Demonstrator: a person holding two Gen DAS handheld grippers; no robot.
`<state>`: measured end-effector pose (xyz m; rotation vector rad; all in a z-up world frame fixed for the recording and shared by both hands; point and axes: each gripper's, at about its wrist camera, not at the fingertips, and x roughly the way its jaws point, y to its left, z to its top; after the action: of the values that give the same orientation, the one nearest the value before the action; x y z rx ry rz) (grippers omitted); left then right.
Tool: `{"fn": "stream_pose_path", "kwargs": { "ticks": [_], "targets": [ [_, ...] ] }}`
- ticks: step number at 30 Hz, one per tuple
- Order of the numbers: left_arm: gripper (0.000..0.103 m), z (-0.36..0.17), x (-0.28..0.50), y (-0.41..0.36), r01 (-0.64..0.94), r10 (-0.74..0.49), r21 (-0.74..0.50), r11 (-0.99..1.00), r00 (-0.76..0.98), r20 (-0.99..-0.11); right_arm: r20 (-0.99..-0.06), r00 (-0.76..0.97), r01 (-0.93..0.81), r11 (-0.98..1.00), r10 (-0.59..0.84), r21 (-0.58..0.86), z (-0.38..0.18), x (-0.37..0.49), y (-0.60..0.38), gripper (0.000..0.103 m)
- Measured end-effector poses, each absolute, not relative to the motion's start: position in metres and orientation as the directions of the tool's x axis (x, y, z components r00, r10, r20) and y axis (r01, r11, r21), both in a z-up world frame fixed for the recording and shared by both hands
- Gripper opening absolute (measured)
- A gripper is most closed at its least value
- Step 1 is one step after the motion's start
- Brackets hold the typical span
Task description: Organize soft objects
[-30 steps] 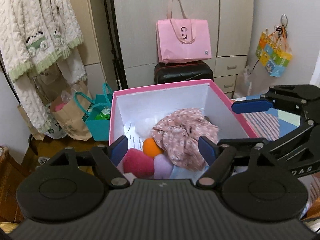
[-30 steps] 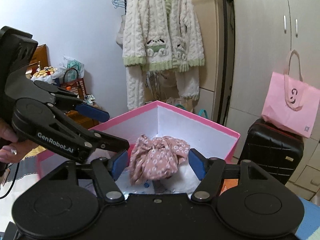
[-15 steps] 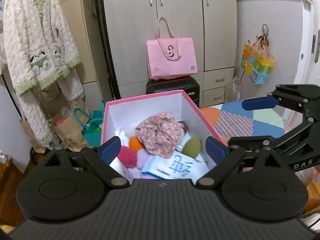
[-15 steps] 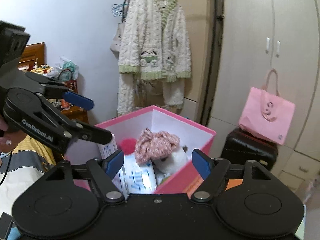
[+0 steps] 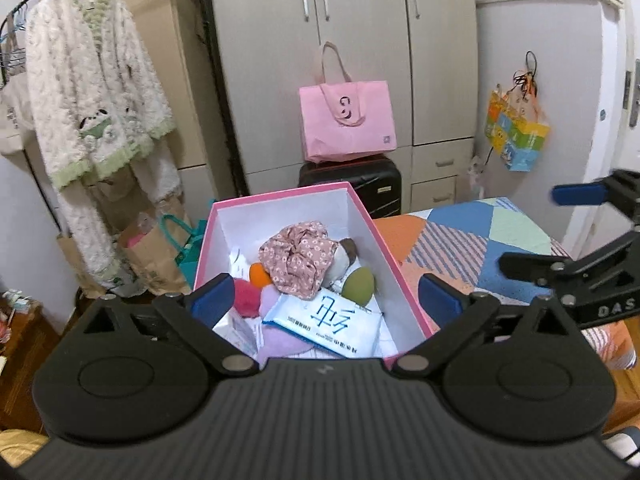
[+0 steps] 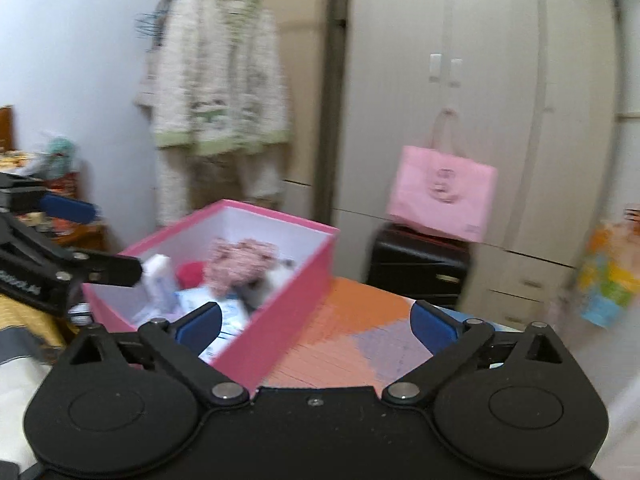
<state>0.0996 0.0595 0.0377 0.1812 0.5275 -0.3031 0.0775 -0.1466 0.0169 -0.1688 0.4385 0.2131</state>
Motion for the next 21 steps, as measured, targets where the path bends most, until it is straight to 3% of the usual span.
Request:
{"fn": "stream_pose_path", "kwargs": {
  "ticks": [3, 6, 9, 21],
  "targets": [
    [0.102, 0.034, 0.086, 0.054, 0.316, -0.225, 0.099, 0.944, 0.831, -0.51, -0.405, 0.903, -0.226, 0.96, 0.144, -0.164, 0.02, 0.055, -0.149, 0.103],
    [0.102, 0.027, 0.069, 0.047, 0.279, -0.192, 0.119, 0.953, 0.859, -0.475, -0.355, 0.93, -0.152, 0.981, 0.099, -0.123, 0.019, 0.033, -0.16, 0.103],
    [0.102, 0.02, 0.059, 0.046, 0.286, -0.225, 0.059, 0.957, 0.851, -0.474, -0.322, 0.944, -0.11, 0.99, 0.077, -0.087, 0.012, 0.018, -0.167, 0.103],
    [0.102, -0.005, 0.028, 0.031, 0.26, -0.24, -0.005, 0.966, 0.882, -0.405, -0.303, 0.95, 0.078, 0.997, -0.078, -0.011, -0.016, -0.007, -0.192, 0.103]
  ]
}}
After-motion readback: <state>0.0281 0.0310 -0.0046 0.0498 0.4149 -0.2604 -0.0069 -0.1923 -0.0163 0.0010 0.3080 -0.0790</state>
